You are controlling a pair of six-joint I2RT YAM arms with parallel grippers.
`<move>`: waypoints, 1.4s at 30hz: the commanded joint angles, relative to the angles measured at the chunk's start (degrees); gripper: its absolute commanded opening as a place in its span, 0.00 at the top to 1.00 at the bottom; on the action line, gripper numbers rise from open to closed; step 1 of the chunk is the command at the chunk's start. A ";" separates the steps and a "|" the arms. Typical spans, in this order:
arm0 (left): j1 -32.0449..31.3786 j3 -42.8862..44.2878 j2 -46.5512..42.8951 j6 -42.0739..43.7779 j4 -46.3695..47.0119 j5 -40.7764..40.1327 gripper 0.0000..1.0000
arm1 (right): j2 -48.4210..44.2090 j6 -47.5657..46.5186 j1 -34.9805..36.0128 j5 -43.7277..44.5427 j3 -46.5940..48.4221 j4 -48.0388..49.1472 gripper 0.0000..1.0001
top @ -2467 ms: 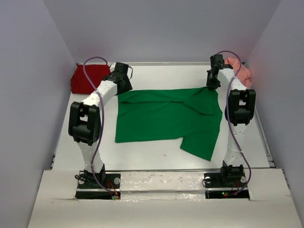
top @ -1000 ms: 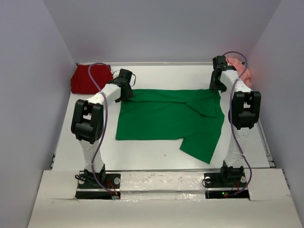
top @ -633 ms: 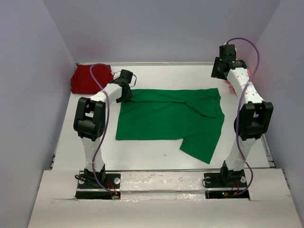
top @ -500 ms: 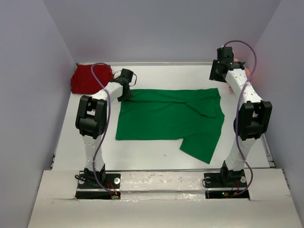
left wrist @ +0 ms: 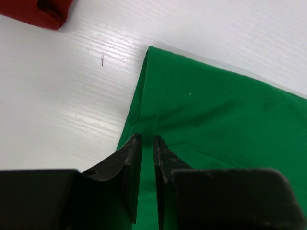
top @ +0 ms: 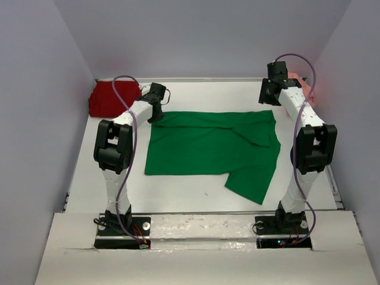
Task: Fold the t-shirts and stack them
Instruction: Fold the tshirt
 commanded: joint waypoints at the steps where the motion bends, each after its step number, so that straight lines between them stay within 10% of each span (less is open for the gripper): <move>1: 0.25 -1.67 -5.50 -0.74 -0.49 -1.93 0.73 | 0.03 -0.50 0.65 -0.52 -0.52 2.12 0.48; 7: 0.25 0.17 -3.31 0.84 1.00 1.57 0.75 | -0.15 -0.76 1.18 -0.26 -0.79 2.21 0.48; 12: 0.25 -1.49 -0.41 0.31 1.88 3.61 0.99 | -1.37 -0.85 1.18 0.19 -0.97 2.21 0.48; 29: 0.51 -4.92 3.37 -2.32 0.74 2.20 1.00 | 1.08 -0.42 1.18 -1.31 -1.93 1.69 0.48; 32: 1.21 -4.31 3.55 -2.50 0.48 2.46 1.00 | 2.84 0.29 1.18 -0.96 -2.11 0.72 0.63; 34: 1.39 -3.87 3.46 -2.59 0.13 2.46 1.00 | 4.07 0.64 1.18 0.27 -2.72 0.36 1.00; 42: 2.80 -2.90 3.98 -2.59 -0.05 3.60 1.00 | 6.44 1.52 1.18 2.29 -5.80 0.45 1.00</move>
